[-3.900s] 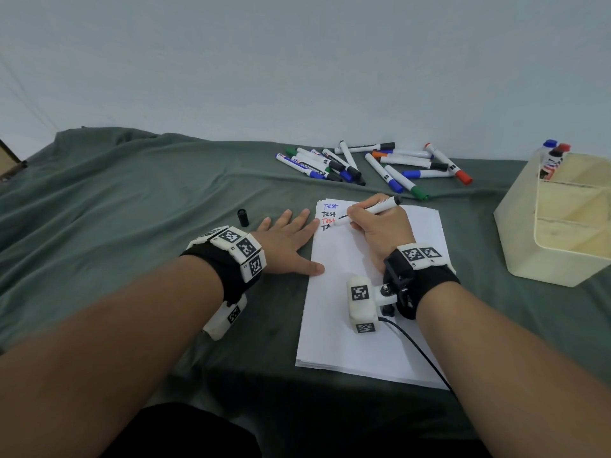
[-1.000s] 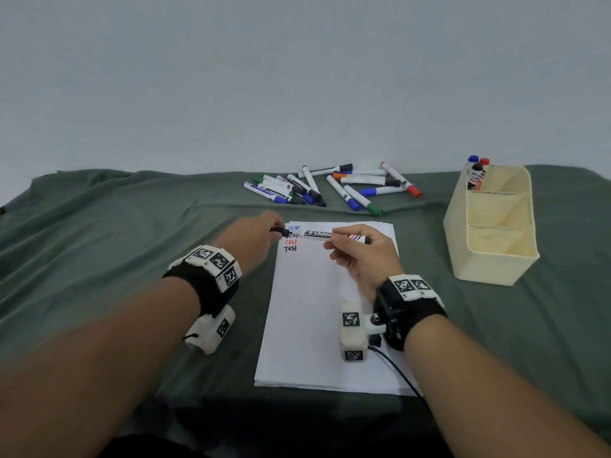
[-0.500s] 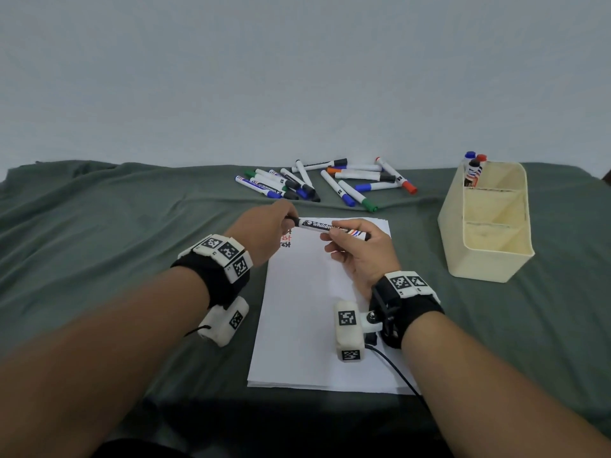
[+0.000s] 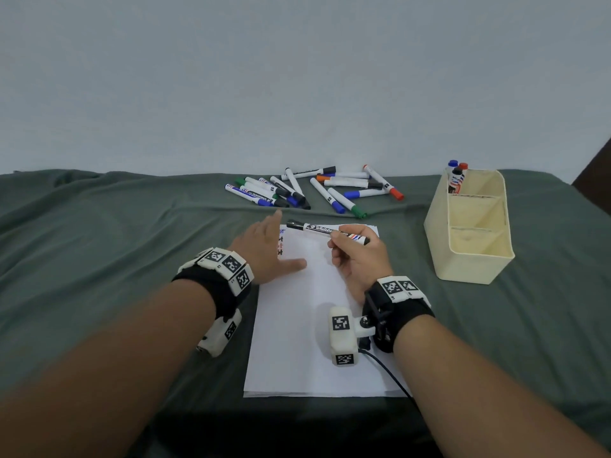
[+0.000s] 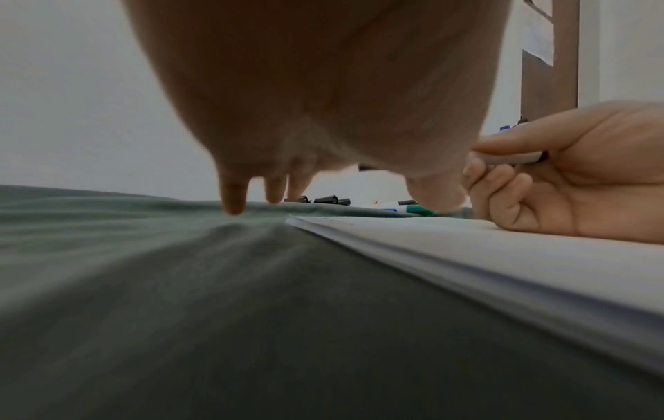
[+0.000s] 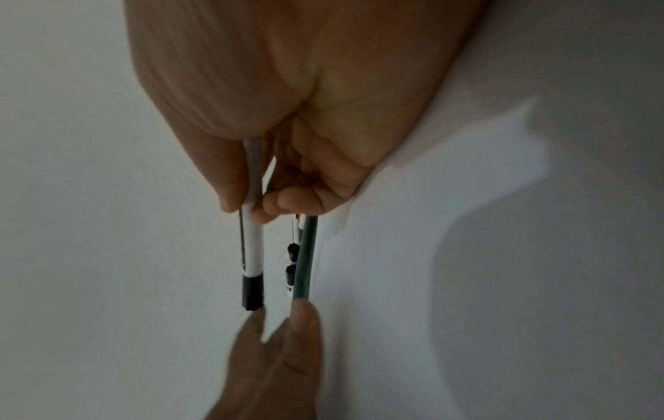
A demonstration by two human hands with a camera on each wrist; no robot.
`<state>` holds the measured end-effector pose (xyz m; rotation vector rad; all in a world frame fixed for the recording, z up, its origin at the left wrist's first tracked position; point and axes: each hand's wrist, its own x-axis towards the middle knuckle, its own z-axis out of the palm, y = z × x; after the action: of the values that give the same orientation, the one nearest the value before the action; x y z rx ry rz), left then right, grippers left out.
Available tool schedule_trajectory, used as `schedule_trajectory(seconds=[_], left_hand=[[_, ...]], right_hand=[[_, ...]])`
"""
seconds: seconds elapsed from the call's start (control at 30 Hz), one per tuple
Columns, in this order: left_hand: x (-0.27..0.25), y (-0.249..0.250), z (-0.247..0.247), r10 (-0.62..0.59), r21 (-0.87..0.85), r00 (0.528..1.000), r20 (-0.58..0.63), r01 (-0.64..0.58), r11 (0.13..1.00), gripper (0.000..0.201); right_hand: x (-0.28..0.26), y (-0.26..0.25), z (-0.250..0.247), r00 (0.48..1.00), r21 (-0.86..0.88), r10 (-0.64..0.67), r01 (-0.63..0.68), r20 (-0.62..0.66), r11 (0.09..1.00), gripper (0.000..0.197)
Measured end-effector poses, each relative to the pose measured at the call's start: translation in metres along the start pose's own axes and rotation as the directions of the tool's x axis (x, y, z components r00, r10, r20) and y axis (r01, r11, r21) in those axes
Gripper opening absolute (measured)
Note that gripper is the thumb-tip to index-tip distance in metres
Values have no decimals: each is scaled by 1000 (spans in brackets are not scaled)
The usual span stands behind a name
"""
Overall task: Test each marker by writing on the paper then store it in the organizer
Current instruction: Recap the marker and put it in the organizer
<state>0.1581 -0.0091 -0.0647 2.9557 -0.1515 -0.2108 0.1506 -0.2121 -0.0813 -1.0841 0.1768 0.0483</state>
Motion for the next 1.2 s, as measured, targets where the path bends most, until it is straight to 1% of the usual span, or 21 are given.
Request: schedule_trajectory(seconds=[0.07,0.13,0.2,0.3,0.4,0.47,0.53,0.6,0.67,0.7,0.77,0.83,0.9,1.0,1.1,1.2], left_hand=[[3,0,8,-25,118,990,141,8,993,103],[5,-1,11,-38,145,979,198,9,989,98],[7,-1,12,-56,144,974,218,25,989,98],[8,-3,15,-75,150,972,223,42,988,98],[10,-3,17,-80,138,972,222,49,989,99],[10,-3,17,-82,134,971,225,53,990,99],[9,-2,16,-87,136,970,226,57,989,99],[8,0,14,-94,137,969,229,63,989,98],[6,2,13,-98,140,969,228,67,988,97],[5,3,11,-100,138,969,227,70,988,96],[3,5,9,-101,133,969,227,72,988,95],[1,7,8,-103,132,968,227,74,988,94],[0,8,7,-106,135,969,224,77,988,94],[1,8,7,-108,138,970,217,79,987,94],[1,7,8,-107,150,972,210,76,986,95],[1,6,9,-104,153,971,214,72,986,95]], right_hand=[[-1,-3,0,999,71,15,-12,-39,997,18],[-3,-7,2,998,135,35,-29,-42,990,19],[-5,-11,4,998,161,44,-38,-34,986,20],[-1,-26,7,999,80,-13,17,-39,997,14],[13,-62,6,981,-110,-188,181,-50,977,8],[26,-98,2,935,-276,-347,315,-77,908,14],[36,-139,-6,842,-475,-528,422,-112,772,26],[41,-176,-17,734,-600,-666,476,-130,643,38],[42,-208,-31,650,-666,-748,501,-133,553,48],[42,-220,-38,620,-697,-775,502,-123,512,51],[40,-237,-51,588,-744,-804,498,-88,446,54],[38,-245,-63,589,-780,-806,482,-50,400,55],[36,-243,-70,608,-825,-793,440,-17,355,54],[34,-230,-80,669,-880,-743,363,16,307,51],[35,-214,-89,727,-918,-686,274,4,285,44],[37,-201,-97,763,-947,-646,210,3,244,35]])
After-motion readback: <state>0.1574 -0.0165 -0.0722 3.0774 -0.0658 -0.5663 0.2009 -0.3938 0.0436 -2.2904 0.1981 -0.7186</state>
